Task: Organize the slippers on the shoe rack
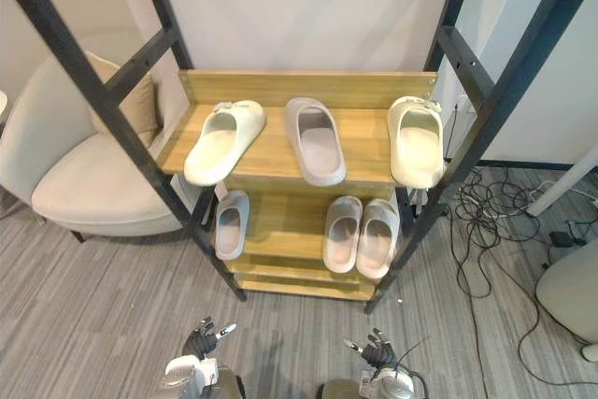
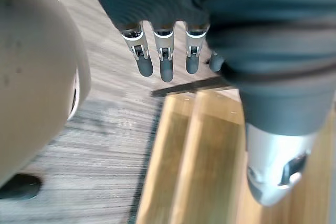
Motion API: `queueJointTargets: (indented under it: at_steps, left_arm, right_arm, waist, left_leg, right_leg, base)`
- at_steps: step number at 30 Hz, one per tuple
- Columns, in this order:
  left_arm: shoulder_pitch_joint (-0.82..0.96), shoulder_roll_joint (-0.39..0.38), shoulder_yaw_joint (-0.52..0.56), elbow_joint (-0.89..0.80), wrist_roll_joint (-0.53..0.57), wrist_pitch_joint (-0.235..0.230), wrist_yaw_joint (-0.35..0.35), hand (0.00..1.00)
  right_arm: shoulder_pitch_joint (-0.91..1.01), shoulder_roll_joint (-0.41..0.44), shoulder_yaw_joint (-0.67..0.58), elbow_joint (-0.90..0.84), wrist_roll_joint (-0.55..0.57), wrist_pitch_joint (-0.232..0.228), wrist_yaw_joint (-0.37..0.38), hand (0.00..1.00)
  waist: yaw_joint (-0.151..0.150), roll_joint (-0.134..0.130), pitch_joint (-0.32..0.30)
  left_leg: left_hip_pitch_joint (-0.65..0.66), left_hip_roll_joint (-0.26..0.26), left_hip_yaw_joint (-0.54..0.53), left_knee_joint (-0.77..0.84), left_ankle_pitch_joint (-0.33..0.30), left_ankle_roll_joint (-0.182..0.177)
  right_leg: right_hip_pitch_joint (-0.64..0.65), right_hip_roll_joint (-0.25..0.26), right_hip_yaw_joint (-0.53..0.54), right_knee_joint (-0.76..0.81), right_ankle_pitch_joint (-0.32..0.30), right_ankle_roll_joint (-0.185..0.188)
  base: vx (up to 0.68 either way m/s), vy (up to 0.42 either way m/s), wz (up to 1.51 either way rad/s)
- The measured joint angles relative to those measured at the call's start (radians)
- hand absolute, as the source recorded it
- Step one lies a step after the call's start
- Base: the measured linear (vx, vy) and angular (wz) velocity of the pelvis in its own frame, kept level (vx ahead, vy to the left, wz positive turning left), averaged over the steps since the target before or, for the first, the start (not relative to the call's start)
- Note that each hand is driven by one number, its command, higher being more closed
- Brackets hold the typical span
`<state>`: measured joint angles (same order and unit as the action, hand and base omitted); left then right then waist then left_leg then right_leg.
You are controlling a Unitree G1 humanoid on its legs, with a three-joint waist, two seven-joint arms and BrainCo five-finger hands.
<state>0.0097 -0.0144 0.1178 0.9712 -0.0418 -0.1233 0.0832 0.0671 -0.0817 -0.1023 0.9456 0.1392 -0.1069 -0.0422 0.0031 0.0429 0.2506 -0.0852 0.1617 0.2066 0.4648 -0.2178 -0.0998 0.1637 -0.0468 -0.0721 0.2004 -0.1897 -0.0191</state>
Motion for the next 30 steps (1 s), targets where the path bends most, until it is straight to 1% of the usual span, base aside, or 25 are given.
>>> queueJointTargets:
  at_steps: [1,2,3,4,6,7,9,10,12,13,17,20,21,23,25,26,27,28,29,30]
  left_arm:
    - [0.002,-0.003,-0.015,0.006,0.000,0.000,0.000,0.00]
    - [-0.007,0.004,-0.027,0.012,-0.001,-0.002,0.000,0.00]
    - [-0.008,0.024,-0.040,0.024,-0.001,-0.001,0.000,0.00]
    - [-0.004,0.038,-0.038,0.029,-0.001,0.002,0.000,0.00]
    - [-0.004,0.053,-0.039,0.038,0.000,0.002,0.000,0.00]
    - [-0.004,0.057,-0.040,0.043,0.000,0.002,0.000,0.00]
    - [-0.002,0.058,-0.052,0.058,0.001,0.003,0.000,0.00]
    - [-0.002,0.060,-0.061,0.062,0.001,0.003,0.001,0.00]
    - [-0.001,0.058,-0.077,0.064,0.002,0.003,0.000,0.00]
    - [-0.002,0.061,-0.080,0.068,0.002,0.003,0.001,0.00]
    - [-0.006,0.071,-0.109,0.084,0.006,0.003,0.002,0.00]
    - [-0.007,0.074,-0.135,0.091,0.022,0.003,0.005,0.00]
    - [-0.006,0.076,-0.149,0.091,0.026,0.004,0.006,0.00]
    - [-0.004,0.076,-0.163,0.091,0.042,0.004,0.008,0.00]
    - [-0.003,0.078,-0.187,0.089,0.047,0.005,0.011,0.00]
    - [-0.003,0.078,-0.187,0.089,0.048,0.005,0.011,0.00]
    - [0.004,0.079,-0.193,0.079,0.059,0.005,0.012,0.00]
    - [0.005,0.079,-0.194,0.076,0.061,0.005,0.013,0.00]
    - [0.007,0.079,-0.194,0.074,0.062,0.005,0.013,0.00]
    - [0.015,0.078,-0.194,0.064,0.070,0.006,0.014,0.00]
  right_arm:
    - [0.001,-0.008,-0.006,0.010,0.000,-0.001,0.000,0.00]
    - [-0.009,-0.012,-0.013,0.030,0.003,0.003,-0.004,0.00]
    - [-0.003,0.006,-0.012,0.028,0.013,0.004,-0.004,0.00]
    - [0.008,0.027,-0.012,0.028,0.015,0.002,-0.004,0.00]
    - [0.019,0.046,-0.010,0.029,0.015,0.000,-0.004,0.00]
    - [0.022,0.050,-0.009,0.029,0.016,0.000,-0.004,0.00]
    - [0.024,0.051,-0.008,0.030,0.017,-0.004,-0.005,0.00]
    - [0.024,0.050,-0.008,0.030,0.016,-0.005,-0.005,0.00]
    - [0.024,0.044,-0.003,0.033,0.016,-0.006,-0.007,0.00]
    - [0.022,0.044,0.000,0.034,0.016,-0.006,-0.010,0.00]
    - [0.024,0.033,0.026,0.030,0.015,-0.010,-0.020,0.00]
    - [0.081,0.022,0.087,-0.092,0.008,-0.009,-0.037,0.00]
    - [0.138,0.020,0.112,-0.204,-0.008,-0.010,-0.042,0.00]
    - [0.221,0.020,0.128,-0.356,-0.030,-0.011,-0.042,0.00]
    - [0.283,0.020,0.138,-0.477,-0.061,-0.010,-0.042,0.00]
    - [0.291,0.020,0.139,-0.492,-0.062,-0.010,-0.042,0.00]
    - [0.351,0.022,0.147,-0.614,-0.063,-0.010,-0.041,0.00]
    - [0.386,0.025,0.147,-0.698,-0.065,-0.010,-0.041,0.00]
    - [0.401,0.025,0.147,-0.735,-0.069,-0.011,-0.041,0.00]
    - [0.435,0.026,0.146,-0.839,-0.095,-0.014,-0.041,0.00]
  waist:
    - [0.000,0.015,-0.008]
    - [0.005,0.012,-0.007]
    - [0.001,-0.018,-0.017]
    - [0.001,-0.046,-0.033]
    - [0.006,-0.076,-0.050]
    - [0.005,-0.084,-0.054]
    - [0.004,-0.081,-0.055]
    - [0.002,-0.079,-0.058]
    - [0.002,-0.072,-0.061]
    - [0.001,-0.074,-0.060]
    - [-0.003,-0.066,-0.065]
    - [-0.006,-0.064,-0.066]
    - [-0.009,-0.062,-0.067]
    - [-0.017,-0.060,-0.069]
    - [-0.023,-0.061,-0.070]
    - [-0.024,-0.062,-0.070]
    - [-0.028,-0.063,-0.076]
    - [-0.030,-0.068,-0.079]
    - [-0.030,-0.070,-0.081]
    - [-0.036,-0.073,-0.087]
  left_leg:
    - [0.014,-0.027,-0.038,-0.154,0.107,0.000]
    - [0.030,-0.045,-0.047,-0.196,0.158,0.022]
    - [0.066,-0.070,-0.048,-0.247,0.169,0.033]
    - [0.084,-0.083,-0.035,-0.283,0.173,0.039]
    - [0.110,-0.103,-0.015,-0.334,0.182,0.050]
    - [0.136,-0.116,-0.006,-0.373,0.193,0.054]
    - [0.198,-0.136,-0.001,-0.463,0.227,0.059]
    - [0.206,-0.140,0.000,-0.484,0.236,0.058]
    - [0.232,-0.145,0.001,-0.558,0.275,0.057]
    - [0.232,-0.147,0.001,-0.568,0.282,0.054]
    - [0.243,-0.137,0.017,-0.574,0.287,0.047]
    - [0.249,-0.122,0.031,-0.575,0.288,0.042]
    - [0.249,-0.118,0.032,-0.575,0.287,0.040]
    - [0.243,-0.116,0.036,-0.575,0.287,0.040]
    - [0.242,-0.117,0.043,-0.574,0.284,0.037]
    - [0.242,-0.117,0.044,-0.574,0.284,0.037]
    - [0.242,-0.117,0.048,-0.574,0.282,0.036]
    - [0.240,-0.116,0.053,-0.574,0.281,0.034]
    - [0.238,-0.116,0.056,-0.574,0.280,0.035]
    - [0.234,-0.116,0.059,-0.569,0.279,0.035]
  right_leg:
    - [0.000,0.009,0.018,0.001,-0.009,0.019]
    - [0.007,0.009,0.048,-0.001,-0.020,0.037]
    - [0.013,-0.013,0.061,-0.010,-0.013,0.048]
    - [0.016,-0.031,0.068,-0.020,-0.016,0.052]
    - [0.019,-0.049,0.086,-0.034,-0.016,0.052]
    - [0.025,-0.059,0.089,-0.036,-0.016,0.053]
    - [0.046,-0.071,0.092,-0.045,-0.016,0.053]
    - [0.048,-0.073,0.093,-0.049,-0.016,0.053]
    - [0.045,-0.072,0.097,-0.066,-0.018,0.056]
    - [0.042,-0.072,0.101,-0.071,-0.025,0.067]
    - [0.045,-0.059,0.121,-0.075,-0.028,0.072]
    - [0.042,-0.045,0.144,-0.078,-0.027,0.070]
    - [0.040,-0.041,0.148,-0.078,-0.027,0.070]
    - [0.030,-0.038,0.155,-0.077,-0.027,0.070]
    - [0.026,-0.038,0.164,-0.077,-0.026,0.070]
    - [0.026,-0.038,0.164,-0.077,-0.026,0.070]
    - [0.025,-0.039,0.168,-0.078,-0.025,0.070]
    - [0.020,-0.038,0.172,-0.077,-0.025,0.070]
    - [0.015,-0.038,0.175,-0.074,-0.025,0.070]
    - [0.008,-0.037,0.178,-0.070,-0.025,0.070]
  base:
    - [0.34,0.197,-0.49]
    - [0.33,0.189,-0.33]
    - [0.26,0.147,-0.25]
    - [0.21,0.117,-0.14]
    - [0.16,0.104,-0.17]
    - [0.11,0.098,-0.17]
    - [0.08,0.088,-0.08]
    - [0.04,0.068,-0.03]
    - [0.00,0.034,-0.04]
    - [0.00,0.000,0.00]
    - [-0.04,-0.033,-0.14]
    - [-0.07,-0.054,-0.16]
    - [-0.05,-0.045,-0.07]
    - [-0.04,-0.043,-0.09]
    - [-0.01,-0.019,-0.10]
    - [0.00,-0.011,-0.08]
    - [0.01,-0.013,-0.08]
    - [0.01,-0.014,-0.10]
    - [0.01,-0.015,-0.10]
    - [0.02,-0.013,-0.07]
